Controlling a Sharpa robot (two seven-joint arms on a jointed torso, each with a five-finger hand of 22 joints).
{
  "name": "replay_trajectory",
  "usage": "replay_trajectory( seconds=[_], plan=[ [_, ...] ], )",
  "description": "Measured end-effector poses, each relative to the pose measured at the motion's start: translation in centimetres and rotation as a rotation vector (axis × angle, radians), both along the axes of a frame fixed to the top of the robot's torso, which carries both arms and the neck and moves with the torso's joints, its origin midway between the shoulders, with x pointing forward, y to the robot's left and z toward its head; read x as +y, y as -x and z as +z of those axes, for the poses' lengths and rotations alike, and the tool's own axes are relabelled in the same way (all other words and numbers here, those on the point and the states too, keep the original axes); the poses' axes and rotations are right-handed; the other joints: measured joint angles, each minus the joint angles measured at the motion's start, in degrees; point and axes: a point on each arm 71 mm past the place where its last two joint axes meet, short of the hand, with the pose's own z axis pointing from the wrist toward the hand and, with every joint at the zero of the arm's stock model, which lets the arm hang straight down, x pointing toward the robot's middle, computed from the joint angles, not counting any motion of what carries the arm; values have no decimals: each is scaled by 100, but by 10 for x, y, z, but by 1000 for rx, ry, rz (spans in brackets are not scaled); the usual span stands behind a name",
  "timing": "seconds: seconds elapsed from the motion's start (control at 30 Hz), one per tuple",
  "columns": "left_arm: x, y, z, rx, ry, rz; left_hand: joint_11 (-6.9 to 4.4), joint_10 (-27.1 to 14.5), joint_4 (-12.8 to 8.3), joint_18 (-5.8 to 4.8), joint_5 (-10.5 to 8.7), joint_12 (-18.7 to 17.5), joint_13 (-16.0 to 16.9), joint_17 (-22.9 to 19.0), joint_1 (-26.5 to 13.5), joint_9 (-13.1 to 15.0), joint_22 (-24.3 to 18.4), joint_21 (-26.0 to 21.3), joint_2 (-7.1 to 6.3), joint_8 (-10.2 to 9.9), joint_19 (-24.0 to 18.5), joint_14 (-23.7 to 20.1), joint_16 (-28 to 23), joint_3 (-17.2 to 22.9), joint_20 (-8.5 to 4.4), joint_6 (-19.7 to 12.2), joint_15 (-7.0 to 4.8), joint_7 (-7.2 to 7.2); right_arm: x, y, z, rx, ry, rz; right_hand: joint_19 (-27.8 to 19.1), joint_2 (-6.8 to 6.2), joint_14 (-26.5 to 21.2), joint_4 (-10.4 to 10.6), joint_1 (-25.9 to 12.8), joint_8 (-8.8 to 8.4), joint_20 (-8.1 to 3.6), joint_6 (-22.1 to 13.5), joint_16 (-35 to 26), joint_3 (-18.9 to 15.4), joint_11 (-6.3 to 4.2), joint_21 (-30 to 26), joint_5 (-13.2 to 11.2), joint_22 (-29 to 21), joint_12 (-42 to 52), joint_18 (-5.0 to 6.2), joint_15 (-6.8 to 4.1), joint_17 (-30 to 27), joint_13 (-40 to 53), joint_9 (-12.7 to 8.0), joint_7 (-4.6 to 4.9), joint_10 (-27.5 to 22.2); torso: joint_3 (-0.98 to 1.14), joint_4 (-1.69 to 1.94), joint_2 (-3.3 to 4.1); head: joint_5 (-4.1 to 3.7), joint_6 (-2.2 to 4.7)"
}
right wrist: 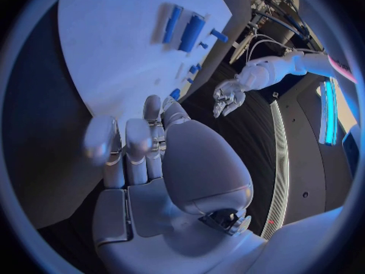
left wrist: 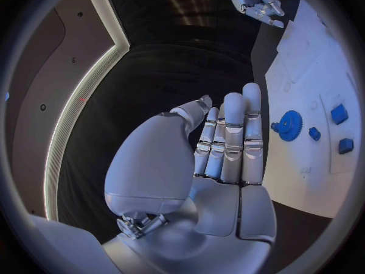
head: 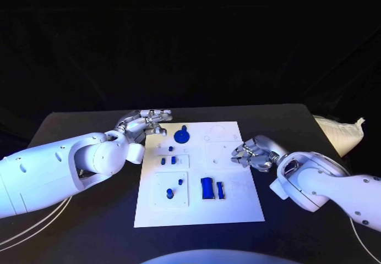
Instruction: Assemble the parts on the task board
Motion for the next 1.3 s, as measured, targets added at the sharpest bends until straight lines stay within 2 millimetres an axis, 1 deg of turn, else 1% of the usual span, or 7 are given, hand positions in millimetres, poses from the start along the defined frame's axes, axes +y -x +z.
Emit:
replay_trajectory(
  seconds=[0.1, 0.23, 0.43, 0.63, 0.87, 1.1, 1.3],
  plan=[
    [-5, 0, -5, -12, 1, 17, -7, 49, -32, 0, 0, 61, 4, -96, -18, 0, -49, -130, 18, 32, -204, -244, -146, -32, 3, 32, 13, -32, -9, -18, 3, -5, -131, -36, -962, -6, -566, 5, 243, -78, 122, -84, -1663, 178, 123, -1836, -57, -1655, -898, 283, 128, -1343, -891, -118, 115, -255, -16, 2, -65, -9, 59],
    [-9, -6, -11, -32, -5, 48, -6, 49, -15, 0, 0, 112, -16, -469, -38, 0, -268, -551, 38, 61, -794, -834, -848, -80, 53, 55, 74, -9, -17, -39, 0, 2, -299, -91, -1166, -160, -863, 76, 415, -100, 301, -79, -3111, 419, 261, -3010, -87, -2562, -1709, 284, 341, -2175, -2047, -311, 266, -277, -42, 10, -175, -15, 199],
    [-5, -25, -21, -53, -36, 120, 128, -24, 42, 0, -7, -140, -46, -1405, -98, -13, -1173, -1804, 38, -12, -2070, -1337, -2814, -55, 369, -25, 423, 40, -16, -69, -9, 0, -519, -166, -1550, -282, -1412, 89, 589, -100, 594, -219, -4625, 915, 498, -4295, -140, -3527, -1925, 285, 620, -3248, -3238, -627, 347, -370, -73, 5, -372, 27, 448],
    [-2, -41, -31, -64, -59, 173, 210, -43, 67, 1, -7, -498, -46, -1969, -108, -12, -2063, -2469, 27, -102, -2187, -1182, -4050, -146, 678, -81, 583, 22, -12, -89, -15, -15, -648, -196, -1155, -427, -1078, -37, 444, -100, 669, -214, -5194, 1304, 529, -4872, -208, -4113, -1925, 285, 674, -3928, -4082, -901, 353, -269, -71, -4, -511, 65, 627],
    [-5, -44, -40, -56, -63, 192, 230, -23, 72, -1, -7, -608, -45, -2131, -108, -12, -2421, -2605, 28, -102, -2126, -1057, -4428, -214, 695, -81, 612, 21, -7, -100, -20, -21, -701, -189, -805, -440, -727, -188, 307, -100, 579, -100, -5307, 1487, 493, -5010, -242, -4338, -1925, 284, 604, -4187, -4388, -1025, 354, -126, -45, -7, -611, 100, 754],
    [-7, -41, -40, -52, -63, 189, 42, -1362, 30, -92, -221, -929, -270, -2467, -1857, -248, -3097, -2892, 387, -362, -3128, -2307, -4738, -802, 379, -1377, 425, -225, -6, -97, -19, -18, -704, -190, -2230, -241, -2310, -387, -1697, -334, 369, -1385, -5622, 1219, 332, -5322, -528, -4735, -2155, 148, 364, -4400, -4621, -1216, 120, -1622, -37, 29, -621, 72, 785],
    [-20, -27, -37, -51, -66, 183, -121, -2380, 18, -268, -284, -1027, -352, -2588, -3140, -337, -3576, -2982, 559, -441, -3896, -3269, -4937, -1214, 134, -2335, 153, -419, 11, -82, -12, -15, -736, -186, -3306, -167, -3508, -611, -3150, -400, 211, -2363, -5729, 971, 21, -5540, -724, -5023, -2235, -23, 271, -4558, -4706, -1457, -58, -2751, 9, 221, -677, -53, 925]
  ],
)
